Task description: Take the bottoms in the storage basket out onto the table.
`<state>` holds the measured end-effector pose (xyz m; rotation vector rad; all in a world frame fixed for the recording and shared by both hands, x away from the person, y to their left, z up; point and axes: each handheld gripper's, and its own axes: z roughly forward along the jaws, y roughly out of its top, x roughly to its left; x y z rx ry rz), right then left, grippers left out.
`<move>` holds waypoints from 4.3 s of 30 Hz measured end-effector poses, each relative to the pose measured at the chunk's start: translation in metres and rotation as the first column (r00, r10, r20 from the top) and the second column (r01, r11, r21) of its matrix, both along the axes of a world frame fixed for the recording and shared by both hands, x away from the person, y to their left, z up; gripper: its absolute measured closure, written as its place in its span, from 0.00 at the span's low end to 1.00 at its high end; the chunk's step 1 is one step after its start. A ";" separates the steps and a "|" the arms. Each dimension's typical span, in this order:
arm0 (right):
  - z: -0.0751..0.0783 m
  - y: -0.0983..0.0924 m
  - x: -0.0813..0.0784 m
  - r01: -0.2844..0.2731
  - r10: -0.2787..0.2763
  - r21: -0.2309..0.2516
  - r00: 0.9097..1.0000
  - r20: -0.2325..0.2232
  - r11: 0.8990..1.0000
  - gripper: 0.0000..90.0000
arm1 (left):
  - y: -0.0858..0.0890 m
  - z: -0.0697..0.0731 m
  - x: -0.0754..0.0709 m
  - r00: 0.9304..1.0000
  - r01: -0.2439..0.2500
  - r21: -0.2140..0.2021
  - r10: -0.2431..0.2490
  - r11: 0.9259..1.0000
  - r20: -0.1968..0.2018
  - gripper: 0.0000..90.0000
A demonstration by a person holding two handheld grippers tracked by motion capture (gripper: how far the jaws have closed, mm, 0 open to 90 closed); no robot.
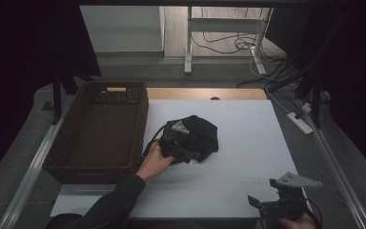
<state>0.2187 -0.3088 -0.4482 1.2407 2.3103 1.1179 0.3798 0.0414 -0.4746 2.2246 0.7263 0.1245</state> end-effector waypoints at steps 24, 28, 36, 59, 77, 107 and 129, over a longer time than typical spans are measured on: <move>0.000 0.000 -0.001 -0.003 0.003 0.004 1.000 0.004 1.000 0.00 | 0.006 0.005 -0.021 0.999 0.034 0.004 -0.033 0.999 -0.017 0.00; 0.000 -0.001 -0.001 -0.001 0.001 0.007 1.000 0.006 1.000 0.00 | 0.008 0.005 -0.025 0.999 0.029 -0.008 -0.029 1.000 -0.030 0.00; 0.001 -0.001 -0.001 -0.001 0.001 0.006 1.000 0.010 1.000 0.00 | 0.010 0.006 -0.035 0.999 0.023 -0.021 -0.024 0.999 -0.042 0.00; 0.001 0.000 -0.001 -0.006 0.006 0.003 1.000 0.014 1.000 0.00 | 0.018 0.013 -0.062 0.999 0.031 -0.053 -0.033 0.998 -0.037 0.00; 0.001 0.000 -0.002 -0.008 0.008 0.006 1.000 0.015 1.000 0.00 | 0.032 0.016 -0.081 0.999 0.026 -0.057 -0.027 0.998 -0.034 0.00; 0.001 0.000 -0.002 -0.011 0.011 0.008 1.000 0.015 1.000 0.00 | 0.063 0.013 -0.117 0.999 0.008 -0.078 -0.011 0.997 -0.035 0.00; 0.001 0.000 -0.002 -0.014 0.014 0.001 1.000 0.014 1.000 0.00 | 0.099 0.014 -0.141 0.998 -0.055 -0.091 0.052 0.994 -0.035 0.00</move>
